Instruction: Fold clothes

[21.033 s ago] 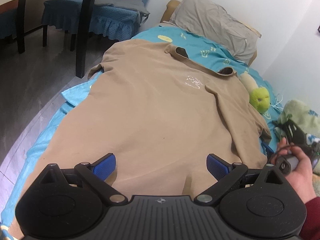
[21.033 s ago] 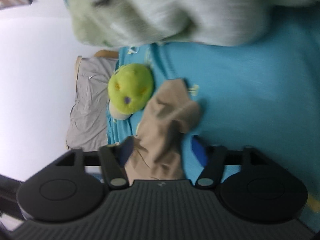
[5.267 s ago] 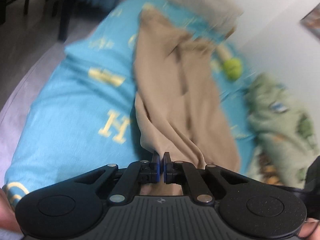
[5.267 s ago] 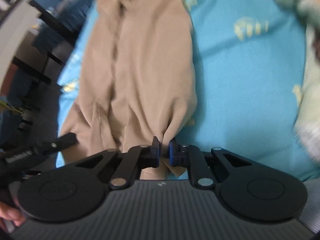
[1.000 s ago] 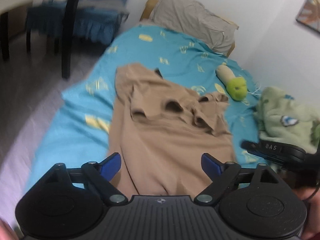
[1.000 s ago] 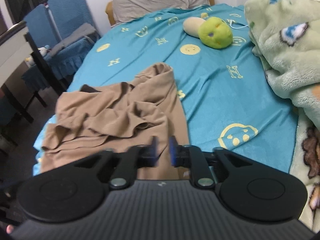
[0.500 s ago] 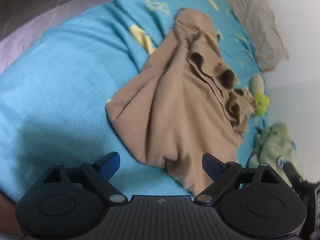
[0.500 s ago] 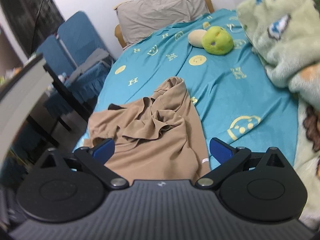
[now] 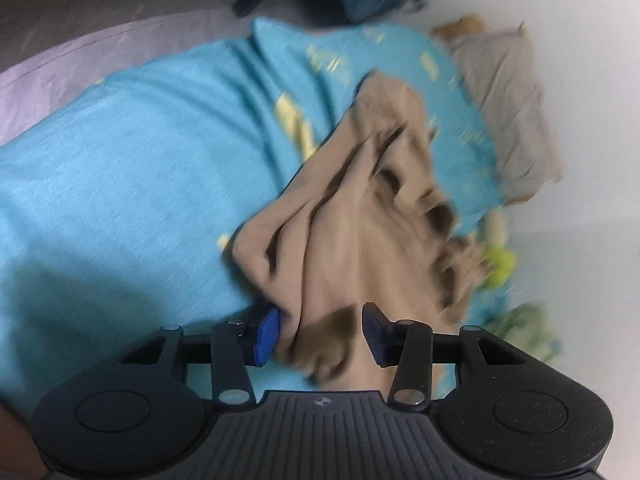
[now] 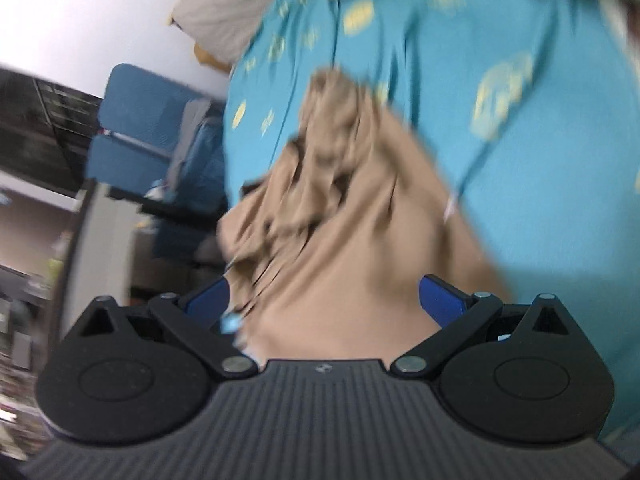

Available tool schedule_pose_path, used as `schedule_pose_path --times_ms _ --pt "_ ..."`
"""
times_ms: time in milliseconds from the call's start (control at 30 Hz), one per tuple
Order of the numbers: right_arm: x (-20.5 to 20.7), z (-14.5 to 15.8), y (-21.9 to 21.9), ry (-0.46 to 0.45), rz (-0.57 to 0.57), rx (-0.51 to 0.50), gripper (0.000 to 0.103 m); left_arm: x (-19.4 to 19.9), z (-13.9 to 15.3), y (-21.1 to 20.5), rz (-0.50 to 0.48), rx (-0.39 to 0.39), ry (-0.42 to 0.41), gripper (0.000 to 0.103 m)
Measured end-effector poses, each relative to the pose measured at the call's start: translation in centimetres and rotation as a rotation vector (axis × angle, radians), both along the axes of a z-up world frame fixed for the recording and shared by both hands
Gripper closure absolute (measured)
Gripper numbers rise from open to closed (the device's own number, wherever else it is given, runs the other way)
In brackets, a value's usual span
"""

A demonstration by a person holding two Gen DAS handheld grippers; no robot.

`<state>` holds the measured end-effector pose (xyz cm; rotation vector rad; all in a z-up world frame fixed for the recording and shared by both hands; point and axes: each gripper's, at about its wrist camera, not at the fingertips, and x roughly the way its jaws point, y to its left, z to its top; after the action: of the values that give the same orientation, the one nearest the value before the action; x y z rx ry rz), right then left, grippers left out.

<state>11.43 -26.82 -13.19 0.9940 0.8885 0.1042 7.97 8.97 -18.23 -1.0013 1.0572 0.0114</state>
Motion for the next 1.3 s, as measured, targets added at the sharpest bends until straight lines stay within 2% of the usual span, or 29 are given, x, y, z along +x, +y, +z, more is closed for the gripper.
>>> schedule_pose_path --times_ms 67,167,267,367,400,500,600,633,667,800,833,867,933,1100,1300 --pt "-0.4 -0.9 0.7 0.043 0.009 0.082 0.0 -0.3 -0.7 -0.4 -0.007 -0.025 0.019 0.05" --pt "-1.1 -2.3 1.7 0.108 0.022 0.205 0.0 0.0 -0.7 -0.5 0.001 -0.028 -0.003 0.046" --pt "-1.2 -3.6 2.4 0.165 0.014 0.258 0.0 0.3 -0.7 -0.4 0.044 -0.008 -0.042 0.055" --pt "-1.0 -4.9 3.1 0.221 0.021 0.313 0.0 0.6 -1.0 -0.2 0.076 -0.013 -0.065 0.075" --pt "-0.9 -5.4 3.4 0.241 0.032 0.346 0.0 0.5 -1.2 -0.1 0.086 -0.025 -0.071 0.089" --pt "-0.6 -6.3 3.9 0.263 0.04 0.364 0.001 0.1 -0.6 0.2 0.111 -0.075 -0.138 0.094" --pt "-0.9 -6.3 3.2 0.238 -0.031 0.323 0.004 -0.3 1.0 0.9 0.131 -0.161 -0.277 0.094" --pt "-1.2 -6.2 2.6 0.226 -0.069 0.307 0.011 -0.3 1.7 1.3 0.129 -0.192 -0.326 0.094" --pt "-1.4 -6.1 2.1 0.217 -0.108 0.29 0.023 -0.3 2.4 1.3 0.119 -0.199 -0.371 0.094" --pt "-2.4 -5.7 0.4 0.185 -0.262 0.251 0.038 -0.1 3.9 0.9 0.113 -0.204 -0.463 0.095" --pt "-2.6 -5.4 0.1 0.169 -0.287 0.229 0.051 0.3 4.0 0.7 0.115 -0.204 -0.461 0.095" --pt "-2.7 -5.0 -0.2 0.15 -0.307 0.201 0.07 0.5 4.0 0.6 0.119 -0.205 -0.458 0.095" --pt "-2.9 -4.0 -0.5 0.093 -0.325 0.14 0.093 0.7 3.8 0.7 0.122 -0.208 -0.449 0.095" --pt "-3.6 -0.5 -0.7 -0.072 -0.325 0.05 0.097 -0.2 5.3 1.1 0.089 -0.179 -0.448 0.095" --pt "-5.0 5.3 -1.9 -0.201 -0.285 -0.006 0.098 -3.5 10.6 1.6 0.069 -0.174 -0.499 0.095"
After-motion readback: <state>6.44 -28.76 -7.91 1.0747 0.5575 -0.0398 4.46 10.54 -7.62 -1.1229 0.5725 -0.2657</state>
